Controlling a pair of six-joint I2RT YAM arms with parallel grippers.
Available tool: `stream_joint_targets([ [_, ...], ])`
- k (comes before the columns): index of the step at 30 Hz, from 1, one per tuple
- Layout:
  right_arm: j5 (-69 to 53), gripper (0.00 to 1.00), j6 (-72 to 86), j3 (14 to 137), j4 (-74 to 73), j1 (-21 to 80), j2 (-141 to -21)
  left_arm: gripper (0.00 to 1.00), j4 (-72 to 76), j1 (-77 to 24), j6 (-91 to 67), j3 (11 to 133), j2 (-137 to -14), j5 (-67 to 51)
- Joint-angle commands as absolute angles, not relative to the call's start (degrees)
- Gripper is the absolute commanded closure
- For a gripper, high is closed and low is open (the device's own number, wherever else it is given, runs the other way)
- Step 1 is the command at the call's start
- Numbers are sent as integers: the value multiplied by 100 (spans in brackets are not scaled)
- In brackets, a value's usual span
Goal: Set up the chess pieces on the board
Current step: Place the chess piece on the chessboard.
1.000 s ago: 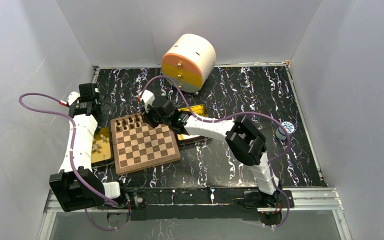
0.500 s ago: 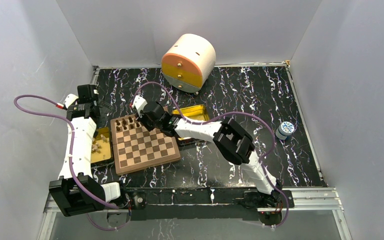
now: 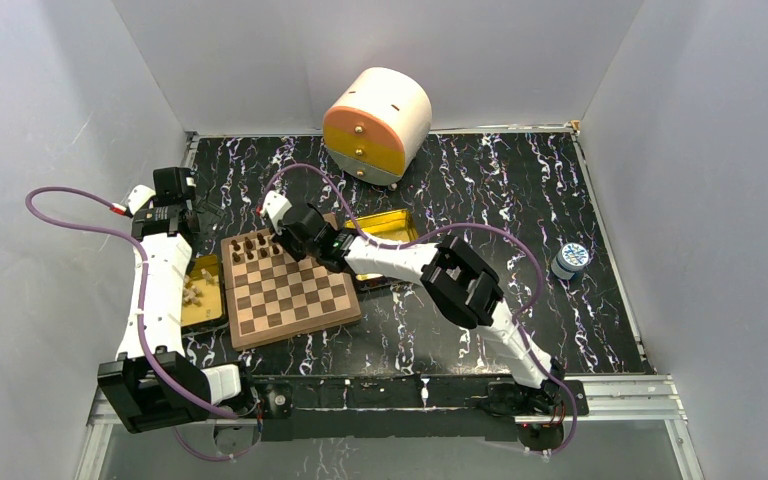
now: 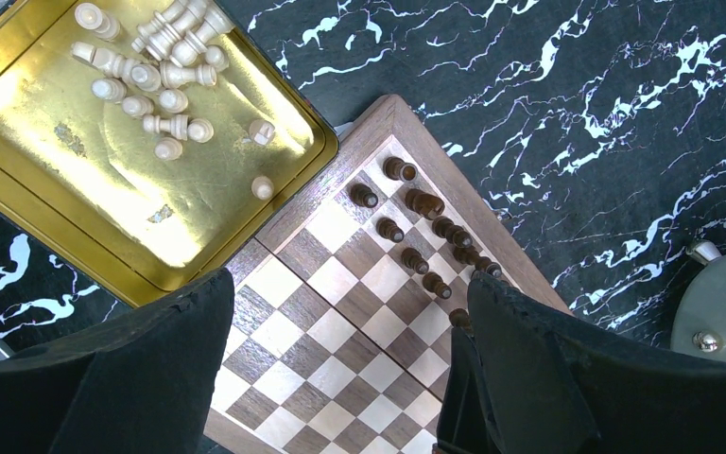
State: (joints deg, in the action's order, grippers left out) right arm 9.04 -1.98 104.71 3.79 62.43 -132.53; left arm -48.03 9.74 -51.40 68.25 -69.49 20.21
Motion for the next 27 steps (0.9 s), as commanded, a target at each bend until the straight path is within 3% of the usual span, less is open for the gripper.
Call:
stream_joint_targets([
  [1, 1059, 88, -310, 10861, 475, 6254, -13383, 10, -4830, 1002, -5133, 6905, -6803, 2178],
  [23, 1096, 87, -323, 11032, 350, 6258, -13614, 10, -4790, 1002, -5097, 6898, -6838, 2171],
  [27, 1131, 80, -329, 11040, 343, 6254, -13606, 10, -4784, 1002, -5097, 6915, -6846, 2175],
])
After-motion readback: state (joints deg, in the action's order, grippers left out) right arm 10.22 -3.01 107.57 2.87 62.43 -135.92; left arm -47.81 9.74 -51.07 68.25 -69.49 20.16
